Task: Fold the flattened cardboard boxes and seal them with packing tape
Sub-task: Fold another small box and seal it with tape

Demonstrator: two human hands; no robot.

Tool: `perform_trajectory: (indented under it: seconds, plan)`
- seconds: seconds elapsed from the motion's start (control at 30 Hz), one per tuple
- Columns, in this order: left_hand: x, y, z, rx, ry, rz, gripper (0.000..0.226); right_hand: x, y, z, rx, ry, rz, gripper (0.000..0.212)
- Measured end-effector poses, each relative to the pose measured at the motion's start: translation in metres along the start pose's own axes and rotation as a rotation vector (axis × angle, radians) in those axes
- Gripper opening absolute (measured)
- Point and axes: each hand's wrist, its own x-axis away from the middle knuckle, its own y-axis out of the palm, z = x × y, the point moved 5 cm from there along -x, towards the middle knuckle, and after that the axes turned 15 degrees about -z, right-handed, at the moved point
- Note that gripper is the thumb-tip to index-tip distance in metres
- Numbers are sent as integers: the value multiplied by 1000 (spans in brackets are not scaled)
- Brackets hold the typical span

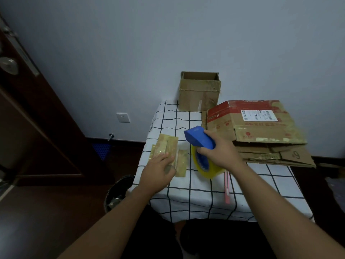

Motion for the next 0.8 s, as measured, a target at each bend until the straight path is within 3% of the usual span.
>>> perform_trajectory:
  seconds: [0.1,0.3,0.57,0.8]
  plan:
    - [-5,1,6,70,-60,113,35,-2,23,6,-53,27,97,76]
    - [-9,10,11,-4,-105,221,14,-5,53,20,-21,94,136,76]
    - [-8,17,12,-77,-63,284,16,-5,56,27,12,113,145,74]
    - [-7,20,7,-117,-38,227,22,-4,58,31,0,128,140,74]
